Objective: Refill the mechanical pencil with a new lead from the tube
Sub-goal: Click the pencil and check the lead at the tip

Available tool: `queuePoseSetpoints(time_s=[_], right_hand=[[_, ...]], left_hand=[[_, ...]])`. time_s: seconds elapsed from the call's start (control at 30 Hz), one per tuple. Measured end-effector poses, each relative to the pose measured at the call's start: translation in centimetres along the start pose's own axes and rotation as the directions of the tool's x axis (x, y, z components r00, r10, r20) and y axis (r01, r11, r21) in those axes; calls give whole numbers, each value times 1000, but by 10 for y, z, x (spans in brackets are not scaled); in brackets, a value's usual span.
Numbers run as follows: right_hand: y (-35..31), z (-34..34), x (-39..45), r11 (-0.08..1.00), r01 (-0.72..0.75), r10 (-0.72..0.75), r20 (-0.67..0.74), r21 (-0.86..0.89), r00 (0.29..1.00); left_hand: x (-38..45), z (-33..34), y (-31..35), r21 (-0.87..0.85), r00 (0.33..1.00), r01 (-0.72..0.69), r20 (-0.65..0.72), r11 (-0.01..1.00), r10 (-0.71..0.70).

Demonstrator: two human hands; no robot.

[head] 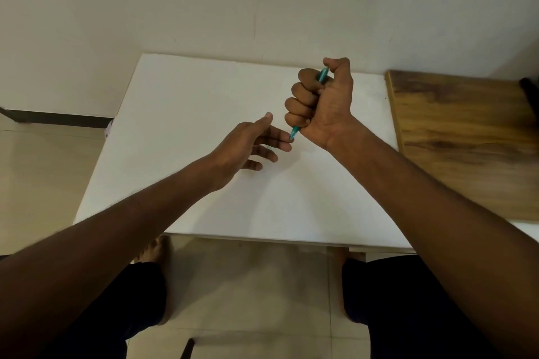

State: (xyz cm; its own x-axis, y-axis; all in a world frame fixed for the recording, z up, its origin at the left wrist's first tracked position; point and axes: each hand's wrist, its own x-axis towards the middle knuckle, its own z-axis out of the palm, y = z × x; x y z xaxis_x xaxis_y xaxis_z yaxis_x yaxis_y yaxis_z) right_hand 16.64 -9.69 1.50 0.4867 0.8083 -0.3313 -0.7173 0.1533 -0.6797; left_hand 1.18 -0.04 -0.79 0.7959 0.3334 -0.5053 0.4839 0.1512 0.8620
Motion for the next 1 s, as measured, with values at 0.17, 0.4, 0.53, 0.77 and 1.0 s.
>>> queuePoseSetpoints(time_s=[0.17,0.4,0.53,0.77,1.0], right_hand=[[-1,3,-3,999,31,-30,-21,21,999],[-4,3,-3,995,79,-75,-65,58,995],[-5,4,-3,994,82,-77,-69,76,995],[-8,5,-3,992,71,-64,-66,102,996],[-9,4,-2,991,70,-61,-85,116,994]], left_hand=[[-2,2,3,-34,999,34,-17,999,-34],[-2,1,1,-133,998,56,8,989,-56],[-1,-1,-2,-167,999,50,30,985,-45],[1,-3,-6,-207,996,57,73,977,-43],[2,-3,-6,-206,996,59,72,977,-45]])
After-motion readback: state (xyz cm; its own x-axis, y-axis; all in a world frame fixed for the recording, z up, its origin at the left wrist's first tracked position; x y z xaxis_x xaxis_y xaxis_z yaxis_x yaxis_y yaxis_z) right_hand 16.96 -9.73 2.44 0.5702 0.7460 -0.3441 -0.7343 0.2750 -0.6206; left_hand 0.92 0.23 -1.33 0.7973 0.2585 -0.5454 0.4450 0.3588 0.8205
